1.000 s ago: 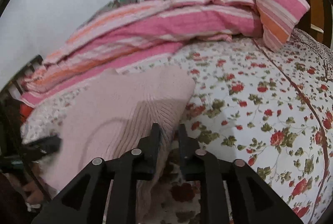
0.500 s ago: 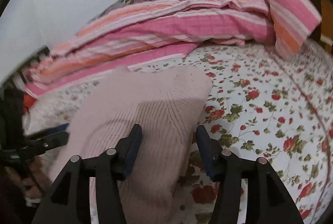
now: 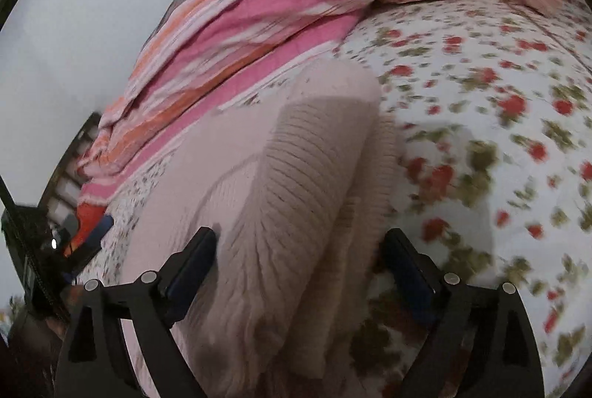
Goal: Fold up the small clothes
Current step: 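Lift the folded sweater end with the right gripper while the left gripper hovers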
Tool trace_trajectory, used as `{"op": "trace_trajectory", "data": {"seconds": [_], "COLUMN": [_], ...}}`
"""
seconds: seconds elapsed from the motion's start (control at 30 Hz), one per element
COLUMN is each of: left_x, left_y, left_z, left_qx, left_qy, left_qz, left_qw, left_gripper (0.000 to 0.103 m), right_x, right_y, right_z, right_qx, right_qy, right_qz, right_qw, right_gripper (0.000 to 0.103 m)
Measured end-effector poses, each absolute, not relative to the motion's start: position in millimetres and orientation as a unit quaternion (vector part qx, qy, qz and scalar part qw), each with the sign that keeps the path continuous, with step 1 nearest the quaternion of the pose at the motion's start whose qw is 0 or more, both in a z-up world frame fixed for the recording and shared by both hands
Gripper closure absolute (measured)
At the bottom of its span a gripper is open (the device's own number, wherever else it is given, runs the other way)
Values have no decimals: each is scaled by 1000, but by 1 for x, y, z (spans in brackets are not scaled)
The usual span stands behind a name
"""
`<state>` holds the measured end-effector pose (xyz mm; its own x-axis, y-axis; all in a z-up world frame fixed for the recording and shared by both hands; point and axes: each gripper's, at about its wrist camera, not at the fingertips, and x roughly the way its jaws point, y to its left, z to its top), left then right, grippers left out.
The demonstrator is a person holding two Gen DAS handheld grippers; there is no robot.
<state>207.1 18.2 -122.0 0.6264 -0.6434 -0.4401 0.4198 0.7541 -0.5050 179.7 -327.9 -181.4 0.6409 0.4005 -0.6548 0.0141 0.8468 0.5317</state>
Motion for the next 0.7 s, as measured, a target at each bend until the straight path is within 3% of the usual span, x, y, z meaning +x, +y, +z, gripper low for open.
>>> {"op": "trace_trajectory", "data": {"seconds": [0.03, 0.07, 0.1, 0.13, 0.17, 0.2, 0.4, 0.7], "left_x": [209, 210, 211, 212, 213, 213, 212, 210], "left_y": [21, 24, 25, 28, 30, 32, 45, 80], "left_z": [-122, -122, -122, -122, -122, -122, -122, -116], "left_qx": [-181, -184, -187, -190, -193, -195, -205, -237], "left_qy": [309, 308, 309, 309, 309, 309, 306, 293], "left_qz": [-297, -296, -295, -294, -292, -290, -281, -263], "left_qw": [885, 885, 885, 884, 884, 884, 886, 888], "left_gripper": [23, 23, 23, 23, 23, 23, 23, 23], "right_x": [184, 186, 187, 189, 189, 189, 163, 156], "right_y": [-326, -325, -324, -323, -325, -326, -320, -278], "right_z": [-183, -184, -184, -184, -183, -182, -130, -41], "right_qx": [255, 255, 257, 266, 277, 287, 298, 205], "right_qy": [415, 417, 421, 426, 427, 427, 353, 292], "right_qz": [121, 125, 139, 156, 159, 170, 178, 75], "right_qw": [865, 863, 859, 851, 846, 841, 869, 931], "right_gripper": [13, 21, 36, 39, 56, 60, 65, 66]}}
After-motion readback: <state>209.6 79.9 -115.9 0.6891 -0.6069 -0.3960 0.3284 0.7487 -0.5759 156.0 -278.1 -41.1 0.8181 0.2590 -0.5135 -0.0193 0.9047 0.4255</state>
